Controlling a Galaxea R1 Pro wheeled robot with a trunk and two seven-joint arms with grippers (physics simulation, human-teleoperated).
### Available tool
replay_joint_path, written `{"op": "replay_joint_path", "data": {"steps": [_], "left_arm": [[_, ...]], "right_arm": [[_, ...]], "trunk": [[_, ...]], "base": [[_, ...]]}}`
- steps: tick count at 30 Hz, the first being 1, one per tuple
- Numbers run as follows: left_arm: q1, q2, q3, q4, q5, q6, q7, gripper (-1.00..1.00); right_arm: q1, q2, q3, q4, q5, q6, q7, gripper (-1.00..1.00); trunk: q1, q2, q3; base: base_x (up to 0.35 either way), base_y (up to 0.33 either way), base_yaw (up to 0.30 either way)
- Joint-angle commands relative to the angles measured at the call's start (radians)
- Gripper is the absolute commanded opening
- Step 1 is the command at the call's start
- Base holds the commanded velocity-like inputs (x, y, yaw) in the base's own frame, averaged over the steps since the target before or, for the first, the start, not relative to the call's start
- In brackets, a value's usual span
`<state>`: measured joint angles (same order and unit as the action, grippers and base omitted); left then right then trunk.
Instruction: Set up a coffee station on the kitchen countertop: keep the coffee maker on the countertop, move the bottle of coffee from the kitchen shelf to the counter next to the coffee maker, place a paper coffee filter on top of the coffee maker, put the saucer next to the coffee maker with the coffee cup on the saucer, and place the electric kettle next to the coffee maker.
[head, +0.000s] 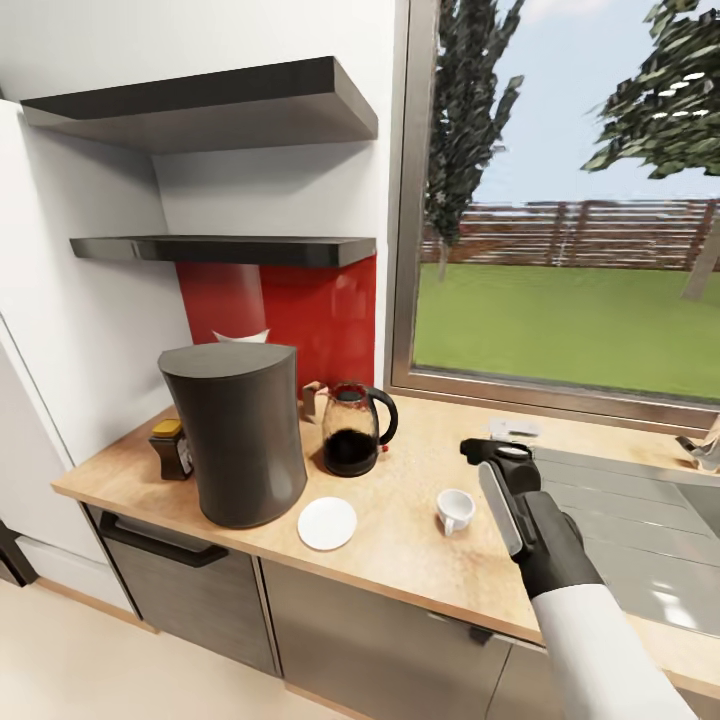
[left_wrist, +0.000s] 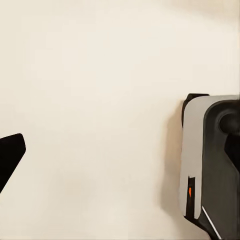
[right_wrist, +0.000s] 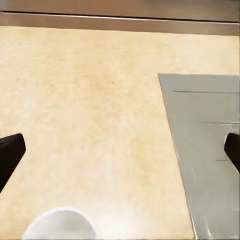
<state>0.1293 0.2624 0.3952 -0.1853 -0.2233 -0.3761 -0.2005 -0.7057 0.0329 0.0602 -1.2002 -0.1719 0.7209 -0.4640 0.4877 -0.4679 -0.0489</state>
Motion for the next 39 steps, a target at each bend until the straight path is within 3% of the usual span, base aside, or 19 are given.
{"op": "replay_joint_path", "data": {"steps": [1, 16, 28, 39], "left_arm": [[-0.006, -0.006, 0.010, -0.002, -0.010, -0.002, -0.008, 1.00], [0.009, -0.011, 0.013, -0.008, -0.014, -0.002, -0.008, 1.00], [0.007, -0.011, 0.013, -0.012, -0.014, -0.006, -0.009, 1.00], [0.007, -0.011, 0.014, -0.011, -0.014, -0.005, -0.008, 1.00]], "right_arm": [[-0.001, 0.006, -0.004, 0.005, -0.013, 0.008, -0.004, 1.00], [0.000, 0.090, 0.013, 0.014, -0.014, -0.008, -0.006, 1.00], [0.000, 0.089, 0.011, 0.054, -0.012, -0.006, -0.007, 1.00], [0.000, 0.089, 0.012, 0.088, -0.012, -0.006, -0.007, 1.00]], "trunk": [[0.001, -0.002, -0.002], [0.001, -0.002, -0.002], [0.001, -0.002, -0.002], [0.001, -0.002, -0.002]], "base": [[0.000, 0.041, 0.000], [0.075, 0.204, -0.021], [0.030, 0.049, -0.115], [0.000, 0.000, -0.274]]}}
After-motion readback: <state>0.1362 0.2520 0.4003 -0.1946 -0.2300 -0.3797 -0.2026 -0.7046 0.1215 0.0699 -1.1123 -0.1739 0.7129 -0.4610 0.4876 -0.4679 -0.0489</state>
